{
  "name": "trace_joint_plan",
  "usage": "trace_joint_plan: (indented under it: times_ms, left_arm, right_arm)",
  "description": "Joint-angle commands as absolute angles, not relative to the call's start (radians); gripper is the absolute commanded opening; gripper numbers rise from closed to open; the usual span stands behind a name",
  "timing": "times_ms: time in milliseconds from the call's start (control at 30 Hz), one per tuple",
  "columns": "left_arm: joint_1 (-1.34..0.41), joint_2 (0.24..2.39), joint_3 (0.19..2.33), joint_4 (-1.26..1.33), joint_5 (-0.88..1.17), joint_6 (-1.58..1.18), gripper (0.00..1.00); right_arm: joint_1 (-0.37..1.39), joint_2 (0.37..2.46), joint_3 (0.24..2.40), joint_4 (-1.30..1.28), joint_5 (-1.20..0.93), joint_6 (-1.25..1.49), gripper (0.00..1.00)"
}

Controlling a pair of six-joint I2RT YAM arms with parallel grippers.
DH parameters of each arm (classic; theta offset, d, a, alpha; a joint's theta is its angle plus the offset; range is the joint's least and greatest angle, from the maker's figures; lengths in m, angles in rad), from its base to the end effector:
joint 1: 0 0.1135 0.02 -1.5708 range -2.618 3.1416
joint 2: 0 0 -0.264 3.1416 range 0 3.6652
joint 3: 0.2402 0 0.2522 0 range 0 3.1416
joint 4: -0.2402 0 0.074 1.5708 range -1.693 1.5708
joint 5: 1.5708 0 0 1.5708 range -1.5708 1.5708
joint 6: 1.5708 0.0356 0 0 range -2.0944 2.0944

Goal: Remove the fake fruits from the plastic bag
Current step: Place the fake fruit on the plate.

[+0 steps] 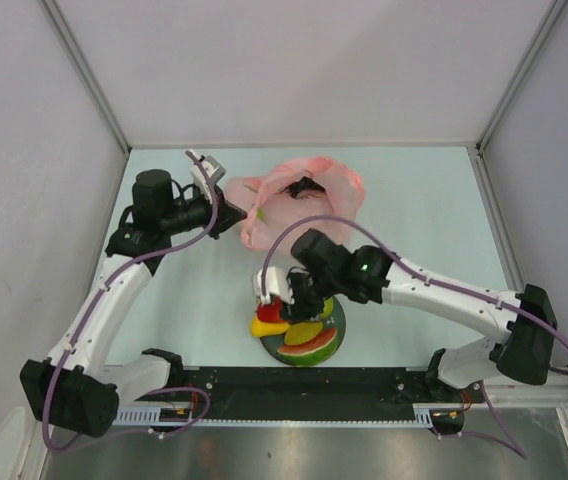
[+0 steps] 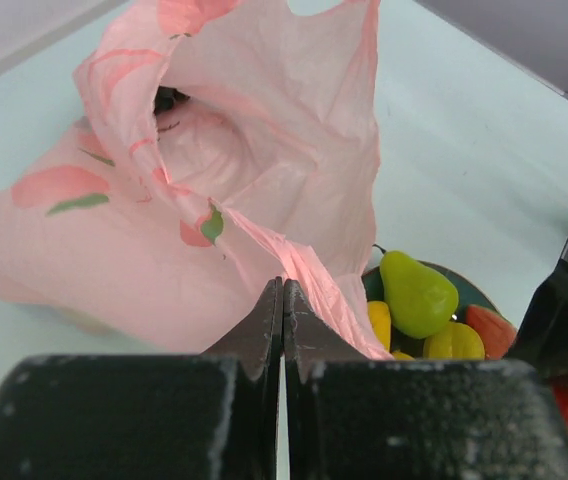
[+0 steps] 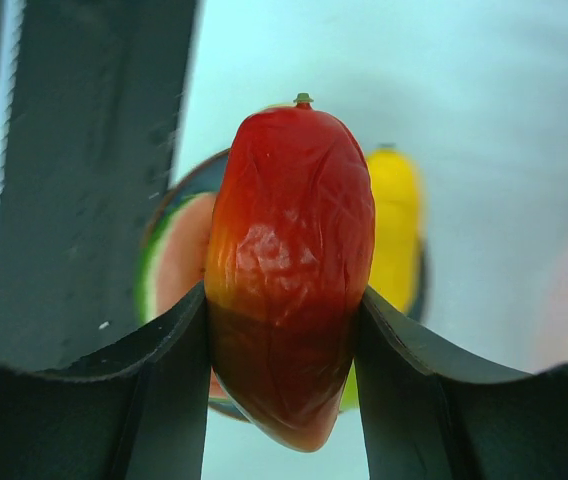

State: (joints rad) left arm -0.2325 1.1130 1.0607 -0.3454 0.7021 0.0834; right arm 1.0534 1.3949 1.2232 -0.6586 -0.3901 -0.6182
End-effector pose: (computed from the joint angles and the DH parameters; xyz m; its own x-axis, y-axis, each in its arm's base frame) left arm 0.2325 -0.0787 0.3582 -0.3126 0.1394 -0.9396 0.7841 0.5962 -0.1725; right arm 0.1354 0.2653 0.3118 0.2419 -0.6587 -0.7125 -0.9701 -0.1807 -0.1623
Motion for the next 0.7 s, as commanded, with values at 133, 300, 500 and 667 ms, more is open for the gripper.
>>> trace_joint_plan:
  times_ms: [133,300,500,667]
  left_arm:
    - [-0.224,0.95,0.977,-0.298,0.738,0.063,0.0]
    - [-0.221,0.894,0.928,-0.281,0.77,0.035,0.0]
    - [-0.213,0.851,0.871,-0.238,0.767,0.009,0.0]
    - [-0.207,0.839,0.864,-0.239,0.776,0.008,0.0]
  right_arm:
    - [1.224,1.5,1.218,-0.721,-0.27,-0.716,0.0]
    - [1.253,1.539,1.218,-0.689,-0.215,-0.698,0.0]
    - [1.256,1.552,1.22,-0.687,-0.215,-0.598,0.0]
    - [1.262,1.563,1.22,-0.677,-0.21,-0.552,0.02]
